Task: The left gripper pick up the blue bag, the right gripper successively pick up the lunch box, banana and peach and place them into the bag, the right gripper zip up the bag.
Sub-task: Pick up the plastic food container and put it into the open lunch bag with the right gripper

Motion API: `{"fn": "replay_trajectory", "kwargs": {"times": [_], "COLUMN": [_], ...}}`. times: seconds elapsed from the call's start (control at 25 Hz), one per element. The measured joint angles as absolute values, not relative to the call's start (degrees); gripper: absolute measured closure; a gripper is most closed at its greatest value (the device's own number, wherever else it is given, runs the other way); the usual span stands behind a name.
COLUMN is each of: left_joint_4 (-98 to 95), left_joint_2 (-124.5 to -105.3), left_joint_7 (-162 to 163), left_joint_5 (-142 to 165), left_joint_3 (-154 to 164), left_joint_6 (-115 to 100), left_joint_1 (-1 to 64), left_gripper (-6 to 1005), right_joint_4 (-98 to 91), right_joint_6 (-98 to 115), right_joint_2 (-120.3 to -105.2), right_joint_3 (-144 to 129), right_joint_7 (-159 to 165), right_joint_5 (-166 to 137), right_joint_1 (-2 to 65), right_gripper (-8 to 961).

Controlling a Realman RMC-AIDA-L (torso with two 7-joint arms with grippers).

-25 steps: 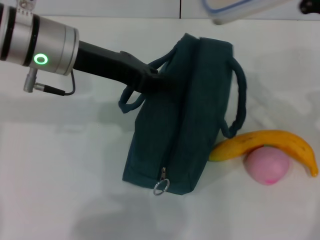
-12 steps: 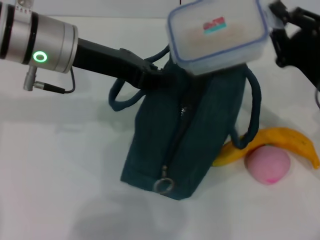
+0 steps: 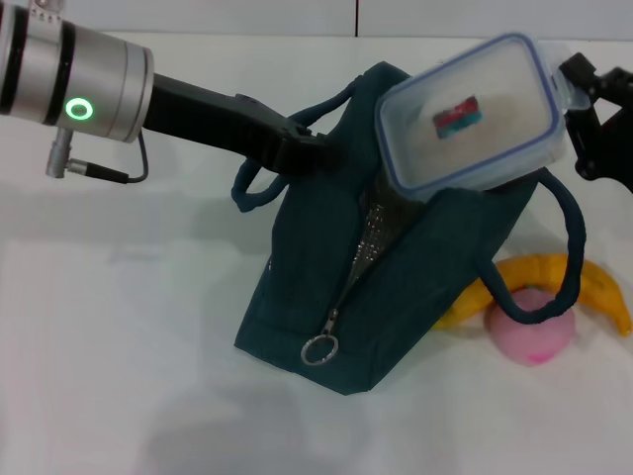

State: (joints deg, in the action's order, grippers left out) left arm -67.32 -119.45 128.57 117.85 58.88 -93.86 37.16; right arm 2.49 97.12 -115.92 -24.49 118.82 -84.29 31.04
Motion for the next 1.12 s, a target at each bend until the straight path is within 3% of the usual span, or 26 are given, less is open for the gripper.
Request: {"fn": "replay_trajectory", "kwargs": {"times": [1.12], "left_joint_4": [-67.2], "left_joint_2": [-119.7], "left_joint_7": [128.7], "left_joint_5": [117.4], "left_joint_3": [59.2], "left_joint_6": [-92.4], "left_joint_1": [36.9], "left_gripper": [938], "right_joint_4": [-15.4], "right_joint_6": [85.9], "right_joint_2": [-115.61], "right_joint_3": [-55.2], "right_joint_7": [107.0], "right_joint_5": [-84.3], "right_joint_1": [36.9], "right_gripper": [826]}}
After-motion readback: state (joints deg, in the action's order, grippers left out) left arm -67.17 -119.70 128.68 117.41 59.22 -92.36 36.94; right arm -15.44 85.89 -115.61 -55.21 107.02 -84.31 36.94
